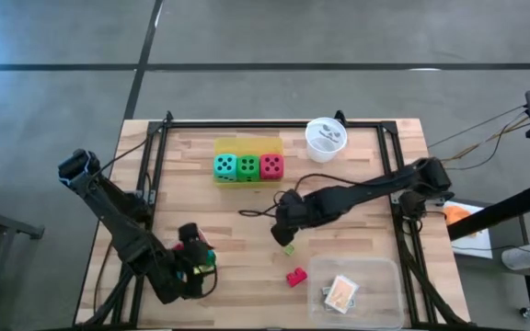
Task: Pick & Place Toys
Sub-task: Put the blue game piece into the white bin
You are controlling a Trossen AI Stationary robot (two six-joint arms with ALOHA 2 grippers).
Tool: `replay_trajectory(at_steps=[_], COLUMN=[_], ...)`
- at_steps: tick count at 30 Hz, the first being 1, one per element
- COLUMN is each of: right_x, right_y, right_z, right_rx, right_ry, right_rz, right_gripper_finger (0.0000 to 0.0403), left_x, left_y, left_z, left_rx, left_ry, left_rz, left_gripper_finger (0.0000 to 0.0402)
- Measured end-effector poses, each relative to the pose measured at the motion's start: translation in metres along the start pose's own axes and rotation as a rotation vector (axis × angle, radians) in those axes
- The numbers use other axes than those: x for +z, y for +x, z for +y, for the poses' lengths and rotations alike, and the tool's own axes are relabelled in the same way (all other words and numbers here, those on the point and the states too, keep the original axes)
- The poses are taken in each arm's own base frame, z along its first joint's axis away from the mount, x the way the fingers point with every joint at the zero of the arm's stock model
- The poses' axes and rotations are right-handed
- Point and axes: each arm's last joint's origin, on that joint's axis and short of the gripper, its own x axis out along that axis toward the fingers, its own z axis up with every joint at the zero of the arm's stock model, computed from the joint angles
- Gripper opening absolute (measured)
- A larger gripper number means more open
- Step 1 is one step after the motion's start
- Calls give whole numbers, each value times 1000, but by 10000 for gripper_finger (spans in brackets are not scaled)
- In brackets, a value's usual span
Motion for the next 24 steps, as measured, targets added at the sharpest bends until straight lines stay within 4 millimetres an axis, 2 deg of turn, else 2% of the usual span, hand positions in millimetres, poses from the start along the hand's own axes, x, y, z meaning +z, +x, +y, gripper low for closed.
replay_trajectory(at_steps=[4,8,12,18,24], right_x=[-5,-9,-13,-11,-10], right_y=[-23,-45,-59,-80,-89], right_z=[20,40,58,76,81], right_rx=[199,391,536,702,775], right_ry=[-66,-141,-200,-232,-221], right_rz=[-98,-205,-326,-542,-612], right_gripper_finger=[129,129,129,129,129], left_x=[12,22,31,48,60], left_y=[-1,-3,-5,-9,-13], left_z=[-6,-9,-10,-13,-15], left_rx=[34,153,277,312,317], left_ry=[190,339,443,423,426], left_rz=[-173,-313,-404,-512,-581], left_gripper_finger=[287,287,287,287,287])
